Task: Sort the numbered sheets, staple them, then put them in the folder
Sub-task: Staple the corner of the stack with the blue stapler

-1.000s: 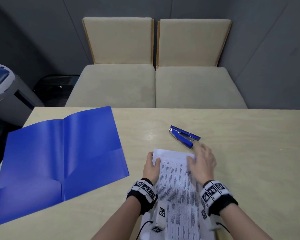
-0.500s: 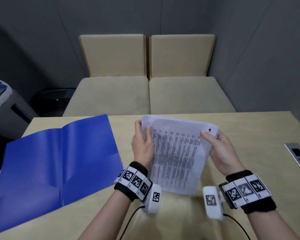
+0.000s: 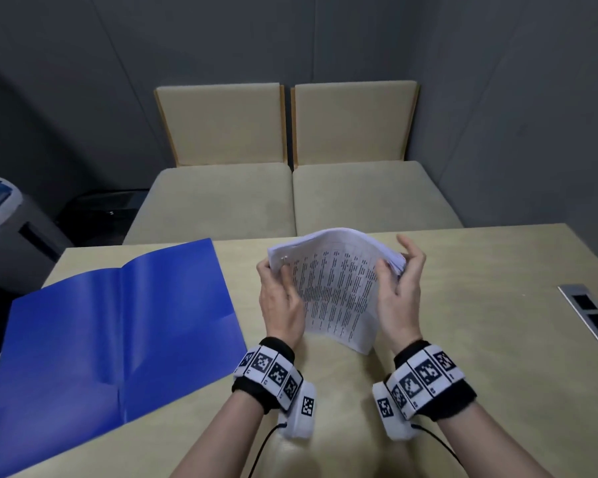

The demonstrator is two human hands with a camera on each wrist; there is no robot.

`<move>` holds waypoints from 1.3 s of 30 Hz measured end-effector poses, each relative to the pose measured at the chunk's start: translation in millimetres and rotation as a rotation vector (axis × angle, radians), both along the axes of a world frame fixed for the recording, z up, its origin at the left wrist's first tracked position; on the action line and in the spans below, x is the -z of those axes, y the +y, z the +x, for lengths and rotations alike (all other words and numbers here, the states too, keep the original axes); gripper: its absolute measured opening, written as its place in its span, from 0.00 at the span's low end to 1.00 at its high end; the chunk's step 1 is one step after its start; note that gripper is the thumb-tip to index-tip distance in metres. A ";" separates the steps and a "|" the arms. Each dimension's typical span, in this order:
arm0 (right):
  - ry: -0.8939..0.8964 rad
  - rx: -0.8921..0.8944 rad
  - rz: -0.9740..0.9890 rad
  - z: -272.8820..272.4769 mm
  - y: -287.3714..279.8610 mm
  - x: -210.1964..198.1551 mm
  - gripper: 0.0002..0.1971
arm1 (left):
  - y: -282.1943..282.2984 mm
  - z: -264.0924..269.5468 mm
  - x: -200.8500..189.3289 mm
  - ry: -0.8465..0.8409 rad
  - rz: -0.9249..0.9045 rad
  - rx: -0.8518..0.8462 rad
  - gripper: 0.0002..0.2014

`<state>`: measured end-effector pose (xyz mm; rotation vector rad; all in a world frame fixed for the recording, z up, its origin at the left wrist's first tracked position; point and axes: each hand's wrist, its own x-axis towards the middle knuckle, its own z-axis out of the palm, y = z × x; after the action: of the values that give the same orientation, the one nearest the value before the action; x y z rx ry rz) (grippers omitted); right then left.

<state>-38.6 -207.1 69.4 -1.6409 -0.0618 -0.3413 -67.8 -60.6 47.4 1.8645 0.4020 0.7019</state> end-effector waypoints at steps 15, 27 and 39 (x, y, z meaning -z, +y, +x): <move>-0.274 0.058 -0.433 21.0 -9.1 5.3 0.24 | 6.1 4.5 1.8 -0.031 -0.003 0.057 0.03; 0.466 -0.302 -0.590 44.3 -35.3 62.4 0.18 | 17.0 -21.8 61.1 0.356 -0.308 0.280 0.23; 0.901 -0.403 -0.431 30.5 -37.9 143.7 0.18 | 27.4 -38.1 144.1 0.441 -0.284 0.227 0.04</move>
<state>-8.1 -245.0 -74.3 -2.0177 0.2275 0.7759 -105.9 -33.3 -96.7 1.7473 0.5304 0.0686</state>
